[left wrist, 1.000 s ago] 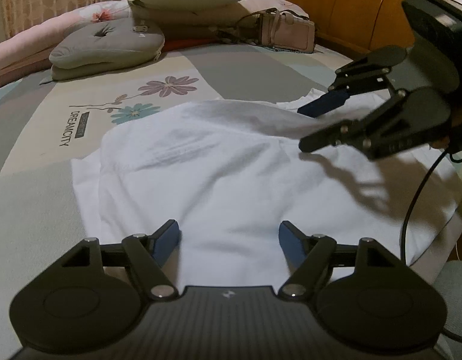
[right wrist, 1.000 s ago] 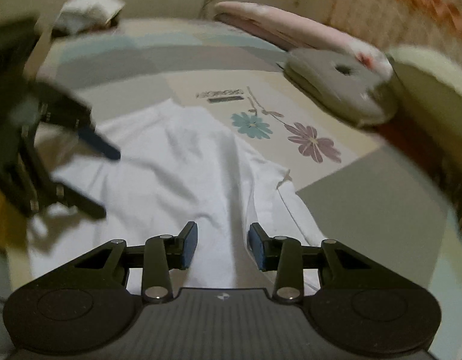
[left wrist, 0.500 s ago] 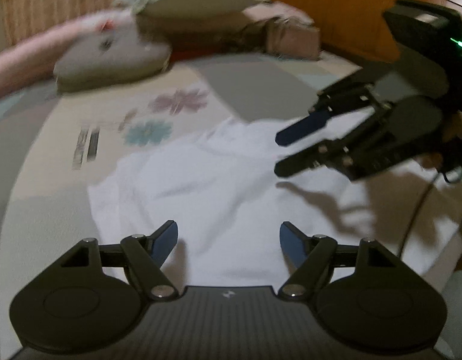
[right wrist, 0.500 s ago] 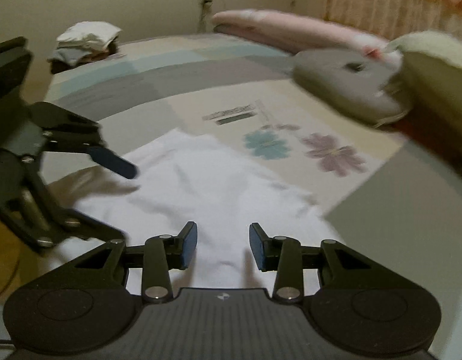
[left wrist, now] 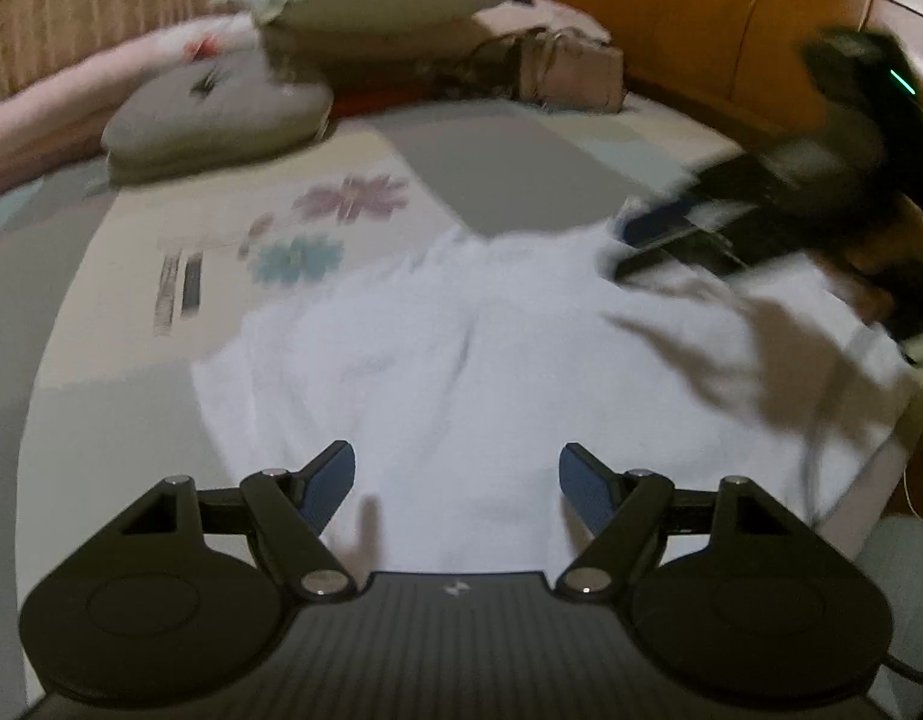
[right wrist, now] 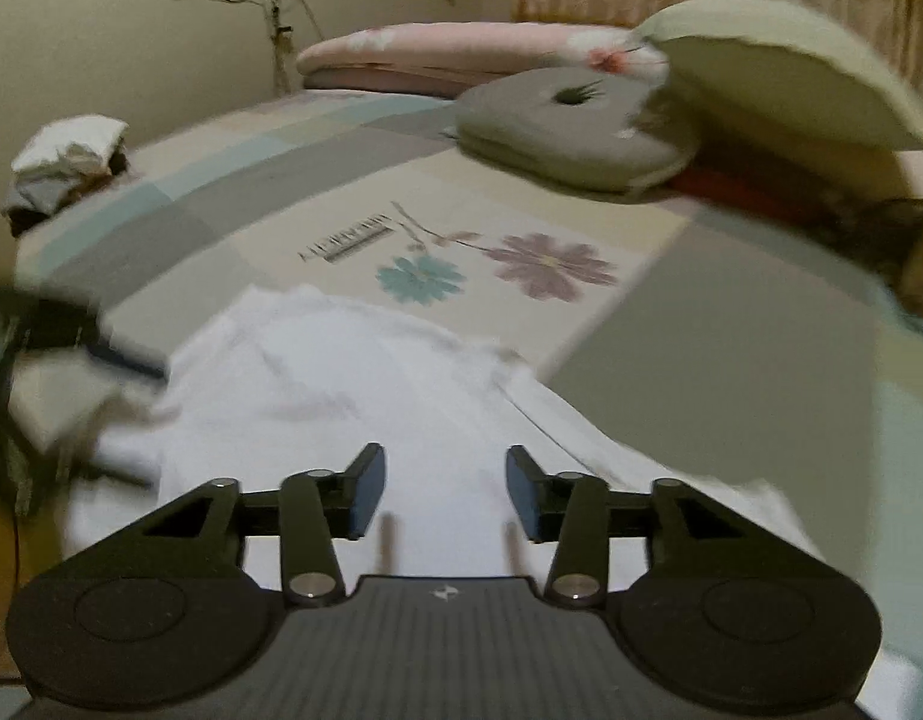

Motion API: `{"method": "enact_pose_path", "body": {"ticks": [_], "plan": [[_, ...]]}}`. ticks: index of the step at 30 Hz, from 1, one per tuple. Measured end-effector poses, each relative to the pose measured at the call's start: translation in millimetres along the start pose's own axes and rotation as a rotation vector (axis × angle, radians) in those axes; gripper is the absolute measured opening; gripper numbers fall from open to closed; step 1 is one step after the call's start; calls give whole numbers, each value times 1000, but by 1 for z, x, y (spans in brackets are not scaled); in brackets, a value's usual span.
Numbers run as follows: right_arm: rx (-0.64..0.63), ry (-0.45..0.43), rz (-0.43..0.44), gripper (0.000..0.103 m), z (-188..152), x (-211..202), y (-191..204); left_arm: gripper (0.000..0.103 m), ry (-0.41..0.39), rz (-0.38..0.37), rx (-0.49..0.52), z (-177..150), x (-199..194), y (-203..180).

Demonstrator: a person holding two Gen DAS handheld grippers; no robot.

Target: Fold clothes

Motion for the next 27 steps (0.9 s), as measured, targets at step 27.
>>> {"method": "enact_pose_path", "body": {"ticks": [27], "plan": [[347, 9, -239, 89, -136, -89, -53, 86, 38, 37, -84, -33, 7, 8]]}}
Point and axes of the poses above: each gripper's, at about its wrist camera, not at the fingertips, and x roughly the way its jaws point, y to its left, z to its top, the point moved 6 cm from there along x, roughly the way its jaws point, and after that the axes turned 3 degrees about -y, right-handed, at the moved point
